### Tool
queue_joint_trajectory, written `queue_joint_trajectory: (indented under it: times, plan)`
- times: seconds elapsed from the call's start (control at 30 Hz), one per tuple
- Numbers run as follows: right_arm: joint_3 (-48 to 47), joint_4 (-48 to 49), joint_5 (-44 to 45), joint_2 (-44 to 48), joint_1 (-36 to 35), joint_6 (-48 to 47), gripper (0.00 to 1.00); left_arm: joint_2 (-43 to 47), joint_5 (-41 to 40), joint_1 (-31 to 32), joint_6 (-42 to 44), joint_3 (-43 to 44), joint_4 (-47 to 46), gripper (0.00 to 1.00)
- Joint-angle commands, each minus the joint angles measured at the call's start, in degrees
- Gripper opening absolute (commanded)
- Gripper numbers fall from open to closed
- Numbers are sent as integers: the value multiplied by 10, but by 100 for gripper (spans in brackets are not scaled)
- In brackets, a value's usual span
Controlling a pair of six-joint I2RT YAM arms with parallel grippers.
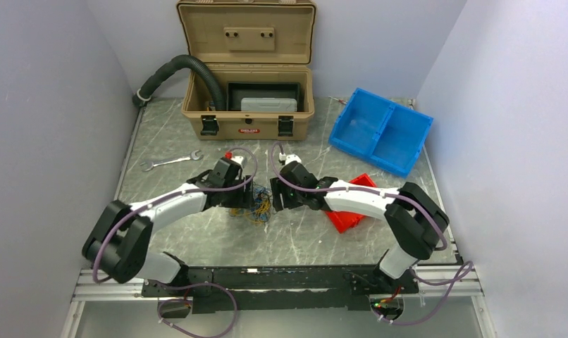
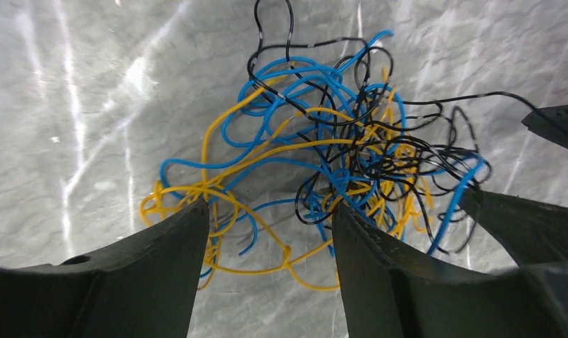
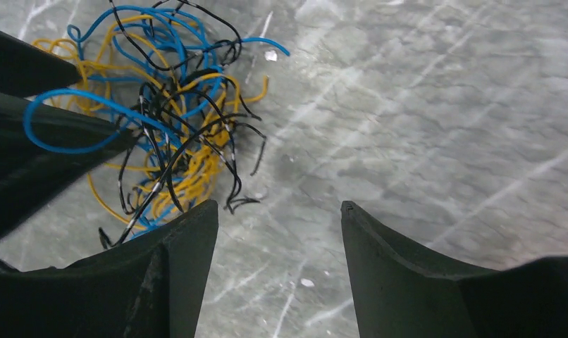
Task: Untangle the cables
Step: Untie the cable.
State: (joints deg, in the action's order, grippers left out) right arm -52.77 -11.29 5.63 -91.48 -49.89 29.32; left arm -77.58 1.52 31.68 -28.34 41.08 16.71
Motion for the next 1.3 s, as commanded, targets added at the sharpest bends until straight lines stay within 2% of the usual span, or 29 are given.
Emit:
queue_joint_trajectory:
  times: [0.0,0.13,0.3,0.43,0.6,0.73,0.9,1.03,1.27]
  plan:
    - [-5,87,-43,-29,1,37,67,-53,43,8,-18,11,-54,67]
    - [9,141,-74,-50,-1,54,66,-89,61,15,-25,7,-81,67]
    - [-9,126,-58,-82,-10,54,66,-108,66,22,-26,11,-89,63]
    - [-43,84,-14,-123,-25,50,65,-125,80,24,-34,8,-105,39]
    - [-61,65,19,-148,-47,55,64,-146,80,29,-42,4,-117,1]
    - [-43,65,43,-116,-49,63,63,-136,73,29,-45,1,-112,0]
    - [-16,49,62,-31,-34,57,64,-68,50,29,-50,-13,-106,0]
    - [29,76,23,51,-14,71,63,-7,38,29,-55,-30,-121,0]
    - [121,204,-109,156,20,127,63,86,68,30,-76,-89,-223,0]
